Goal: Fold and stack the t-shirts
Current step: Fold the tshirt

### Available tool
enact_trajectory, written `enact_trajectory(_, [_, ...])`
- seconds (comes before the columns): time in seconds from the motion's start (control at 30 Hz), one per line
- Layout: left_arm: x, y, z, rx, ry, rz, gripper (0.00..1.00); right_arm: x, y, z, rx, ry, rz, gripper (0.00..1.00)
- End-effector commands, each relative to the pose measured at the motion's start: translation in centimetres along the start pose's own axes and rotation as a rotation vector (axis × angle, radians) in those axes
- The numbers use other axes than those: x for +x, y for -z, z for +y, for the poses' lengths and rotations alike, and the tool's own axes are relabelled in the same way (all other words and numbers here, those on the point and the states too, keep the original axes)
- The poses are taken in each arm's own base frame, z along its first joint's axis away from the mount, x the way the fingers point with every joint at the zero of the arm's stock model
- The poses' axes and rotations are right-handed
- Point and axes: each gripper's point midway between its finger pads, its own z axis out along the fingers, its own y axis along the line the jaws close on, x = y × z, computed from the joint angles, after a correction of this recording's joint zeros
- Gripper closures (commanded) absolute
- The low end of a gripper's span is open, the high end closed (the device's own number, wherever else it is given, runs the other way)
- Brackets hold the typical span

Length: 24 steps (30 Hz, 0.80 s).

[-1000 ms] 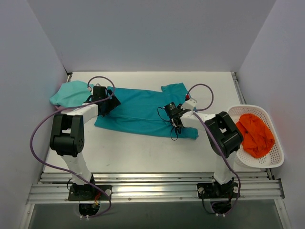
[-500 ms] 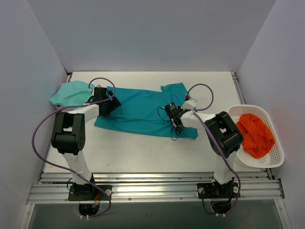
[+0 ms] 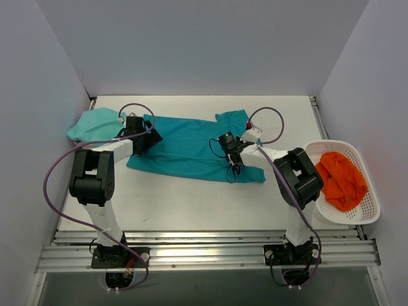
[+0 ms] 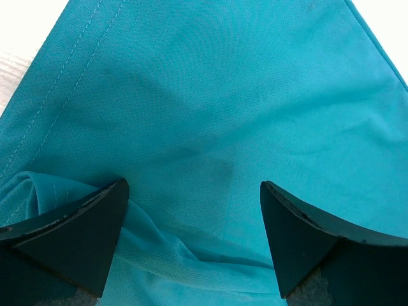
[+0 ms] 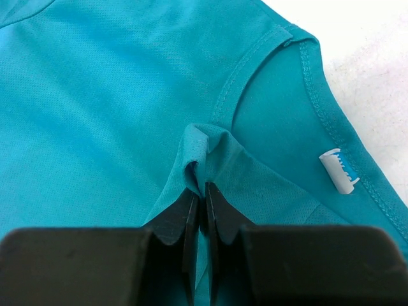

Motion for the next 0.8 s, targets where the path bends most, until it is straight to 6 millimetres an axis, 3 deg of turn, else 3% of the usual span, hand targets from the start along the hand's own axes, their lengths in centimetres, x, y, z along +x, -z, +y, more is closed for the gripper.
enact_trajectory(0.0, [-0.5,-0.7,-0.3,0.020,-0.012,-0.008,0.06,-1.2,-0.5,-0.3,0.044,0.022,-0.029,0.96])
enact_trajectory(0.23, [-0.4,-0.9,-0.3,0.023,-0.015,-0.003,0.06,-1.1,-2.1,0.3,0.058,0.028,-0.011,0.95])
enact_trajectory(0.47, [-0.6,-1.0,-0.5,0.027,-0.018,-0.007,0.06,-1.6,-3.0,0.8,0.068,0.031,-0.004,0.87])
enact_trajectory(0.77, [-0.2,-1.6,-0.8,0.046,-0.018,0.013,0.06,-3.1,-2.8,1.4,0.058,0.027,-0.017,0.92])
